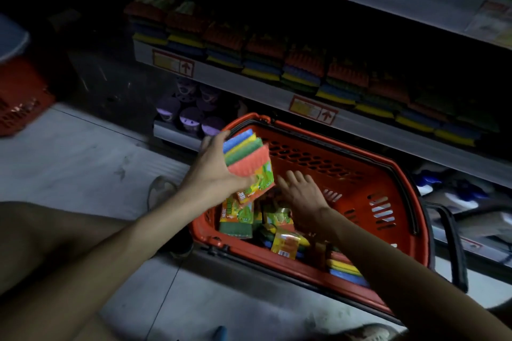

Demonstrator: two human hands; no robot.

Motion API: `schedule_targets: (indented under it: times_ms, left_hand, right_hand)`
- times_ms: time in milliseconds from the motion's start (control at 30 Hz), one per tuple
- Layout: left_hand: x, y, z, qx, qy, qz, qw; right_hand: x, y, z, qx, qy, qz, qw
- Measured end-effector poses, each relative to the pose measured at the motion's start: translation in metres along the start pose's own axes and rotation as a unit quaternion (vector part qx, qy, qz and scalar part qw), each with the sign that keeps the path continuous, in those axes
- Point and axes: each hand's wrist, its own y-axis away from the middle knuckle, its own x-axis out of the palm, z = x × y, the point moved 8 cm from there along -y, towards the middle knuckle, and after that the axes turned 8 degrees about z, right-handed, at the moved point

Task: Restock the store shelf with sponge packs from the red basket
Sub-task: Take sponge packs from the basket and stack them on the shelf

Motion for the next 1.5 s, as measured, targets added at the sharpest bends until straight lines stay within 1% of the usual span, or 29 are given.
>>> schedule_targets:
  times_ms: [33, 100, 167, 200, 267, 300, 333, 400, 433, 467, 533, 567, 600, 667, 700, 733, 767, 833, 933, 967, 1000, 1067, 1167, 1200, 1267, 1333, 1400, 1500]
  left_hand:
    - [0.003, 0.005, -0.012, 0.053, -0.067, 0.002, 0.996]
    - [0.012, 0.016, -0.035, 0.174, -0.172, 0.002, 0.97]
    - [0.02, 0.025, -0.046, 0.241, -0.23, 0.014, 0.943]
    - [0.022, 0.029, -0.049, 0.265, -0.252, 0.012, 0.931]
    - [0.024, 0.034, -0.057, 0.314, -0.294, -0.012, 0.903]
    - [0.025, 0.036, -0.061, 0.33, -0.312, -0.027, 0.89]
    - [0.026, 0.037, -0.062, 0.339, -0.328, -0.039, 0.881]
    - [0.028, 0.036, -0.062, 0.333, -0.336, -0.047, 0.879]
    - [0.029, 0.035, -0.061, 0.326, -0.335, -0.045, 0.883]
    - [0.03, 0.033, -0.059, 0.318, -0.336, -0.038, 0.886]
    - [0.035, 0.028, -0.052, 0.286, -0.342, -0.016, 0.895]
    - [0.038, 0.024, -0.047, 0.255, -0.333, -0.007, 0.908]
    - [0.04, 0.019, -0.04, 0.217, -0.3, 0.003, 0.929]
    - [0.045, 0.007, -0.023, 0.135, -0.183, 0.022, 0.974]
    - [0.05, 0.0, -0.016, 0.105, -0.126, 0.032, 0.986]
    - [0.056, -0.005, -0.01, 0.085, -0.085, 0.046, 0.992]
    - [0.064, -0.01, -0.007, 0.07, -0.067, 0.067, 0.993]
    - [0.081, -0.016, -0.002, 0.049, -0.073, 0.106, 0.99]
    - [0.103, -0.022, 0.007, 0.017, -0.09, 0.144, 0.985]
    - [0.109, -0.024, 0.009, 0.001, -0.091, 0.156, 0.984]
    - [0.115, -0.026, 0.008, -0.011, -0.082, 0.158, 0.984]
    - [0.118, -0.032, 0.001, -0.038, -0.037, 0.139, 0.989]
    - [0.119, -0.04, -0.024, -0.064, 0.075, 0.108, 0.989]
    - [0.119, -0.042, -0.033, -0.069, 0.129, 0.101, 0.984]
    - [0.119, -0.042, -0.052, -0.079, 0.221, 0.083, 0.969]
    - [0.122, -0.041, -0.068, -0.084, 0.253, 0.084, 0.96]
    - [0.131, -0.039, -0.084, -0.09, 0.258, 0.124, 0.954]
    - [0.156, -0.031, -0.112, -0.071, 0.264, 0.24, 0.931]
  right_hand:
    - [-0.003, 0.005, -0.01, 0.017, -0.011, -0.016, 1.0]
    - [-0.009, 0.016, -0.031, 0.055, -0.081, -0.034, 0.995]
    - [-0.014, 0.033, -0.052, 0.096, -0.211, -0.028, 0.972]
    - [-0.017, 0.042, -0.063, 0.112, -0.285, -0.034, 0.951]
    - [-0.023, 0.061, -0.082, 0.137, -0.421, -0.055, 0.895]
    - [-0.026, 0.07, -0.089, 0.149, -0.483, -0.059, 0.861]
    - [-0.026, 0.078, -0.095, 0.156, -0.551, -0.061, 0.818]
    - [-0.028, 0.093, -0.1, 0.148, -0.684, -0.052, 0.712]
    - [-0.032, 0.1, -0.1, 0.138, -0.725, -0.041, 0.674]
    - [-0.035, 0.106, -0.102, 0.133, -0.744, -0.038, 0.654]
    - [-0.038, 0.116, -0.108, 0.124, -0.752, -0.041, 0.646]
    - [-0.039, 0.119, -0.111, 0.123, -0.75, -0.045, 0.649]
    - [-0.038, 0.123, -0.115, 0.125, -0.742, -0.051, 0.657]
    - [-0.034, 0.128, -0.123, 0.131, -0.725, -0.056, 0.674]
    - [-0.031, 0.13, -0.126, 0.131, -0.716, -0.056, 0.684]
    - [-0.029, 0.131, -0.129, 0.129, -0.708, -0.052, 0.693]
    - [-0.026, 0.133, -0.131, 0.126, -0.701, -0.046, 0.701]
    - [-0.019, 0.134, -0.131, 0.123, -0.693, -0.029, 0.709]
    - [-0.009, 0.135, -0.127, 0.126, -0.66, -0.018, 0.74]
    - [-0.006, 0.136, -0.126, 0.13, -0.658, -0.02, 0.741]
    - [-0.004, 0.137, -0.127, 0.139, -0.664, -0.022, 0.734]
    - [-0.004, 0.139, -0.133, 0.16, -0.683, -0.033, 0.712]
    - [-0.017, 0.142, -0.15, 0.174, -0.714, -0.077, 0.674]
    - [-0.022, 0.145, -0.154, 0.165, -0.735, -0.088, 0.651]
    - [-0.028, 0.151, -0.16, 0.146, -0.784, -0.103, 0.594]
    - [-0.032, 0.16, -0.165, 0.138, -0.816, -0.117, 0.549]
    - [-0.028, 0.168, -0.172, 0.145, -0.836, -0.138, 0.51]
    - [-0.017, 0.184, -0.187, 0.164, -0.861, -0.182, 0.446]
